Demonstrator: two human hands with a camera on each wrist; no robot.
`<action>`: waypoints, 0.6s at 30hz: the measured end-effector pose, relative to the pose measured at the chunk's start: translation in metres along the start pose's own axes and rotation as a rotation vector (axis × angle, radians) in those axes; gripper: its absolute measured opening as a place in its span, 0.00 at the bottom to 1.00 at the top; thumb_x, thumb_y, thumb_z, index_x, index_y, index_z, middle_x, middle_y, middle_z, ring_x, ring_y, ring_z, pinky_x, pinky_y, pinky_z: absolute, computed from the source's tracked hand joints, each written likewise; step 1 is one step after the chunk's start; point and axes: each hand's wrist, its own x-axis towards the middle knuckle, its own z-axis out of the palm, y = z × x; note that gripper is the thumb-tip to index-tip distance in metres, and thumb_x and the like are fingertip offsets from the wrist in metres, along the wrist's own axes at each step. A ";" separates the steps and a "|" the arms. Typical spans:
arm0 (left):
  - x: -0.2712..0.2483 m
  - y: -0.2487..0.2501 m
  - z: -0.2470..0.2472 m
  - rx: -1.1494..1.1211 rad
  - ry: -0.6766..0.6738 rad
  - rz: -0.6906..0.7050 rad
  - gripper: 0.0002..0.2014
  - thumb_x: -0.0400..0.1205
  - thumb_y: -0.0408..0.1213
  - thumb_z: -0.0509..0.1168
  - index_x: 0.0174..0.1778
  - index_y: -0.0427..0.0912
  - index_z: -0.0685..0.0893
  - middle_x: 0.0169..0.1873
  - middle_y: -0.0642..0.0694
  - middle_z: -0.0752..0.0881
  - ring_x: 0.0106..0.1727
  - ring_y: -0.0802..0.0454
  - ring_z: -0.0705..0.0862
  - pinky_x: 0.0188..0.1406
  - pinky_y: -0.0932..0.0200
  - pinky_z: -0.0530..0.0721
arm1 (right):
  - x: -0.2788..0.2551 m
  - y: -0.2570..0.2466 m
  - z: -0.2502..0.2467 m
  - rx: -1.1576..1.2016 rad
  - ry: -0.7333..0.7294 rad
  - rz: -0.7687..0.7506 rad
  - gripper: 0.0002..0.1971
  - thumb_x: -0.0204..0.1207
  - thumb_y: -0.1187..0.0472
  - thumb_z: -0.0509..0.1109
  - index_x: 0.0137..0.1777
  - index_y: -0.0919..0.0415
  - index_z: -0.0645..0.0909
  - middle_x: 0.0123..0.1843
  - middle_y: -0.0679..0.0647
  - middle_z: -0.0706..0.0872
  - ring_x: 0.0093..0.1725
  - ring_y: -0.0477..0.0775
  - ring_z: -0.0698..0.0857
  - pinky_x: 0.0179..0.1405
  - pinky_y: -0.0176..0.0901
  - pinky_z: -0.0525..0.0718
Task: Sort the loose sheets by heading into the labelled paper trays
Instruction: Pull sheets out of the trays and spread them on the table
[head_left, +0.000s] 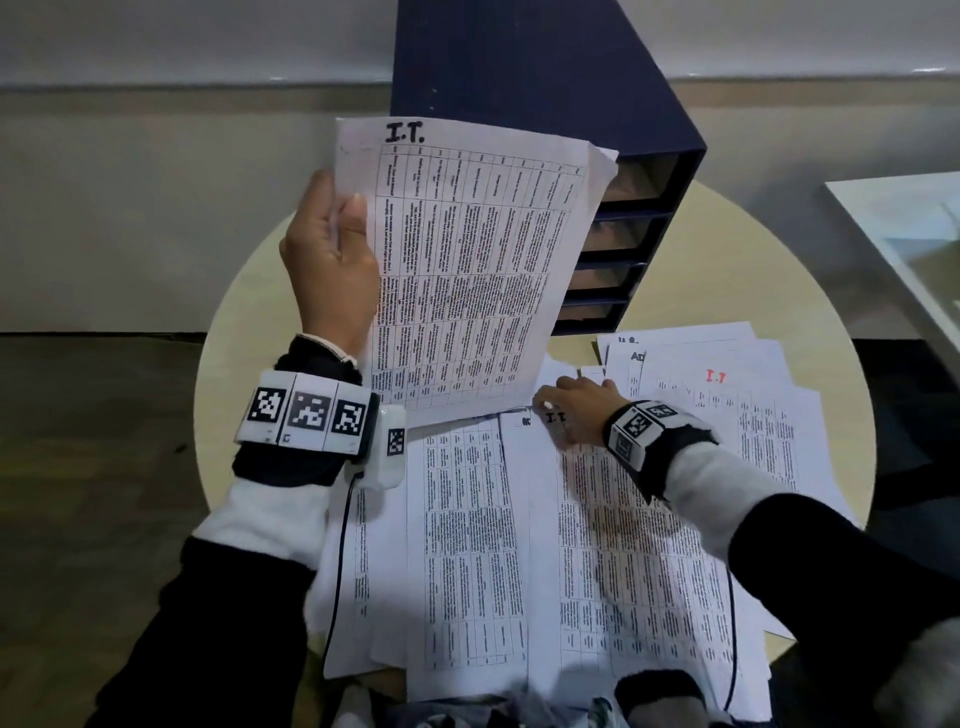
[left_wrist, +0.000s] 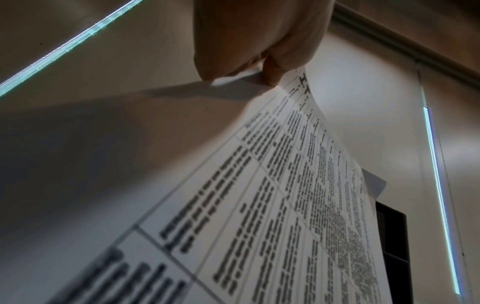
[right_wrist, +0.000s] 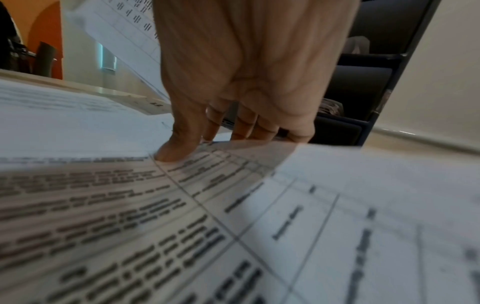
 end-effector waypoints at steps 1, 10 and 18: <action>0.000 0.001 -0.001 0.002 0.001 -0.007 0.09 0.83 0.29 0.56 0.43 0.27 0.78 0.31 0.62 0.73 0.32 0.74 0.74 0.35 0.76 0.70 | -0.001 0.000 0.001 0.007 0.007 0.005 0.22 0.72 0.63 0.65 0.67 0.48 0.72 0.59 0.54 0.77 0.62 0.59 0.76 0.57 0.52 0.69; -0.007 0.006 -0.001 -0.037 -0.033 -0.027 0.09 0.83 0.26 0.55 0.47 0.24 0.78 0.40 0.49 0.78 0.37 0.81 0.77 0.40 0.84 0.71 | -0.008 -0.002 0.009 0.023 0.082 -0.018 0.19 0.73 0.67 0.68 0.62 0.56 0.72 0.63 0.54 0.75 0.66 0.58 0.70 0.64 0.56 0.69; -0.013 0.000 0.007 -0.070 -0.108 -0.152 0.12 0.83 0.29 0.53 0.56 0.30 0.79 0.43 0.57 0.82 0.44 0.67 0.82 0.52 0.58 0.83 | -0.028 -0.014 -0.031 0.374 0.394 -0.151 0.05 0.72 0.69 0.71 0.44 0.71 0.86 0.48 0.64 0.88 0.50 0.62 0.86 0.49 0.36 0.74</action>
